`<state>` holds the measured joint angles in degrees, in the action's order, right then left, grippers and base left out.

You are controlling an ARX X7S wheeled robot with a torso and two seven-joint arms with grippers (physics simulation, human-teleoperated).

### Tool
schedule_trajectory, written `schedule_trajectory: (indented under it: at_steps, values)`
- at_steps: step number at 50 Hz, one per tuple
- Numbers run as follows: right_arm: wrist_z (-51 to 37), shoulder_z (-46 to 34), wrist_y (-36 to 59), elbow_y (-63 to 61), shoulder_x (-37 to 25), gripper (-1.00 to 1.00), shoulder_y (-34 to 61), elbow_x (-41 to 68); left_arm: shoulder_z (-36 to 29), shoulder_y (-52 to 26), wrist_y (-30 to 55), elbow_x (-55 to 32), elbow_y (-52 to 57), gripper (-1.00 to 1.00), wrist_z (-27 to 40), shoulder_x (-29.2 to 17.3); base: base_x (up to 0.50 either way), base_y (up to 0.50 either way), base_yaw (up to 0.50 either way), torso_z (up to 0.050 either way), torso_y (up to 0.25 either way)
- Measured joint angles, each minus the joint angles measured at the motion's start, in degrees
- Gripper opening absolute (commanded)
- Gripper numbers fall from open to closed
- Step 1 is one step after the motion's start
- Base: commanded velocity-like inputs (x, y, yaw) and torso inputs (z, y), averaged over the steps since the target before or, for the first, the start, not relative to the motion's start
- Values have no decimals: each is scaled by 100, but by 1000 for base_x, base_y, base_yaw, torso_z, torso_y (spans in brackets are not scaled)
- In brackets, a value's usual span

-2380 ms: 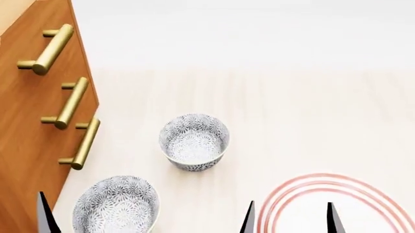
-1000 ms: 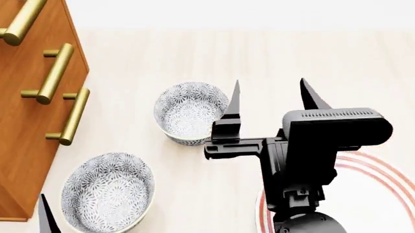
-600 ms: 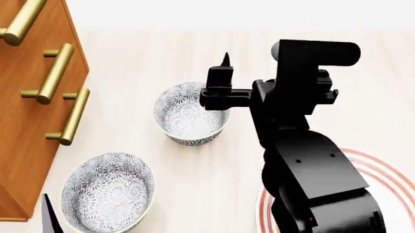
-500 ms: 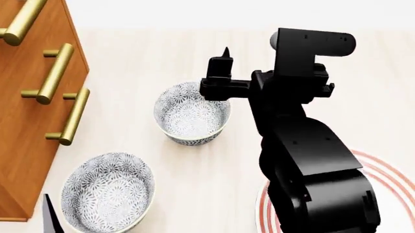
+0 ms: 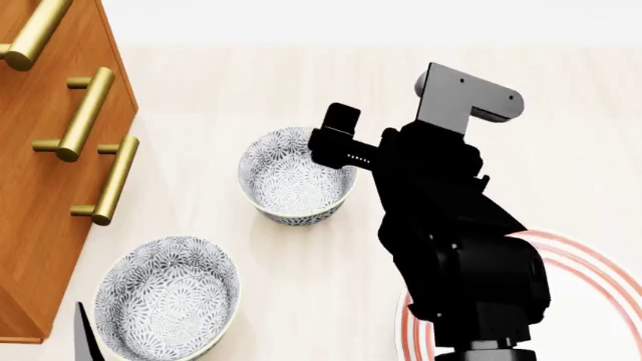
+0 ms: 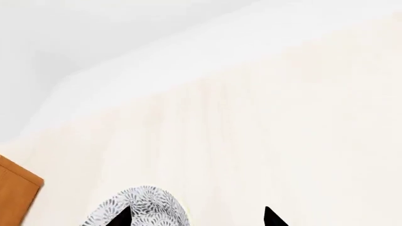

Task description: Pick up the bowl and put it in the front on the plate.

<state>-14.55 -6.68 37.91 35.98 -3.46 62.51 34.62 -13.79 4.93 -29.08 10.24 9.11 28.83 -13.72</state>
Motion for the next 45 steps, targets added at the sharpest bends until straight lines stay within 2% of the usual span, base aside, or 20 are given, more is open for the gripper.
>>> schedule_trajectory:
  at_steps: [17,45]
  values:
    - [-55,-201,-155,494,110,100,62,115,-58,-13,49,-40,-17,100,14,-41,0,0,0,0,0]
    - [-374,-109,-439,1030,181,100,196,821,-169,-30,92,-92,-45,100,33,-113,0,0,0,0,0]
